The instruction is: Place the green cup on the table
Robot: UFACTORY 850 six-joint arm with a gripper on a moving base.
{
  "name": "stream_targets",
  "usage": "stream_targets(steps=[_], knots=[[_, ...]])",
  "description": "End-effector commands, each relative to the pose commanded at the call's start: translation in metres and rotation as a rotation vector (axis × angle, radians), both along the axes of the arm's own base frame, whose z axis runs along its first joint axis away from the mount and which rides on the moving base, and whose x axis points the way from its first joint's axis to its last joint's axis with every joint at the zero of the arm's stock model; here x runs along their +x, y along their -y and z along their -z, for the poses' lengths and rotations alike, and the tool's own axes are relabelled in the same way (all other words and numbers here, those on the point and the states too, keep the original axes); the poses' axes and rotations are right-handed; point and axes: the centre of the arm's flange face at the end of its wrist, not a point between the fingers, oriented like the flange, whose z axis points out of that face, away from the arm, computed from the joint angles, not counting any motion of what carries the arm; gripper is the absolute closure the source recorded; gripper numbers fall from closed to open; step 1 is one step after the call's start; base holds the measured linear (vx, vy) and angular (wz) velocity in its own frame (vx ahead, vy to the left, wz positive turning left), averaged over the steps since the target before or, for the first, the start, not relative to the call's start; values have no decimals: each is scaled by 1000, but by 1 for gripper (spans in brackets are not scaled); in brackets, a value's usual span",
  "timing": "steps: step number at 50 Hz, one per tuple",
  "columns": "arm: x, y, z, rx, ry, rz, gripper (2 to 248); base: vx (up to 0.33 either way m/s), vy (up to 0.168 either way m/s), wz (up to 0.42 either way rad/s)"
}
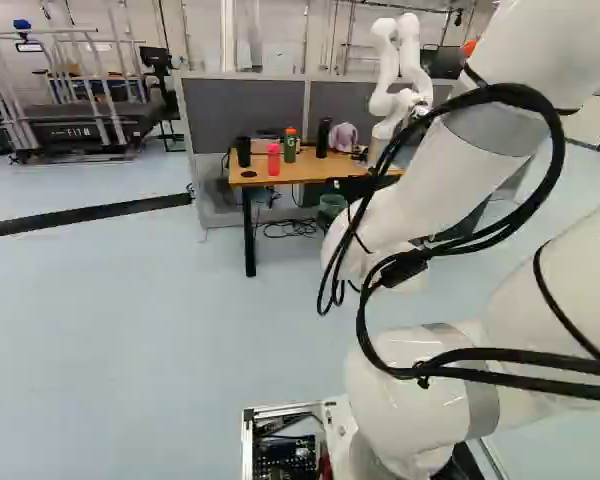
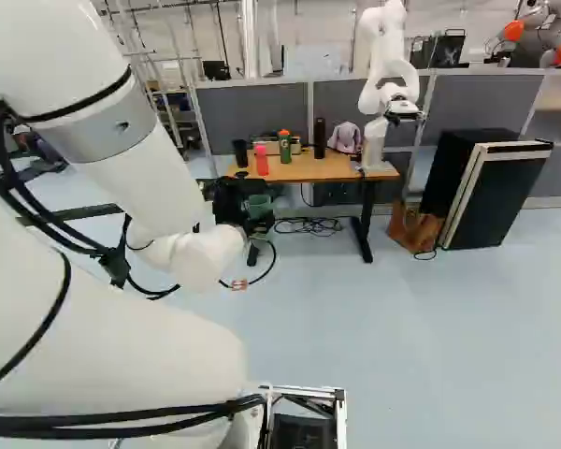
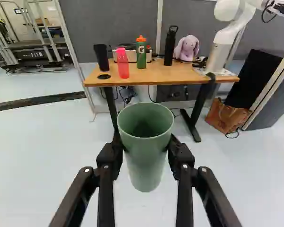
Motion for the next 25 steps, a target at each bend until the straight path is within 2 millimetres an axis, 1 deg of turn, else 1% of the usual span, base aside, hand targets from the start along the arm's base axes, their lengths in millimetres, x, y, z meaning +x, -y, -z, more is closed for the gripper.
stream_targets(steps=[25], knots=[[0,0,0,0,0,0,132,0,0,0]])
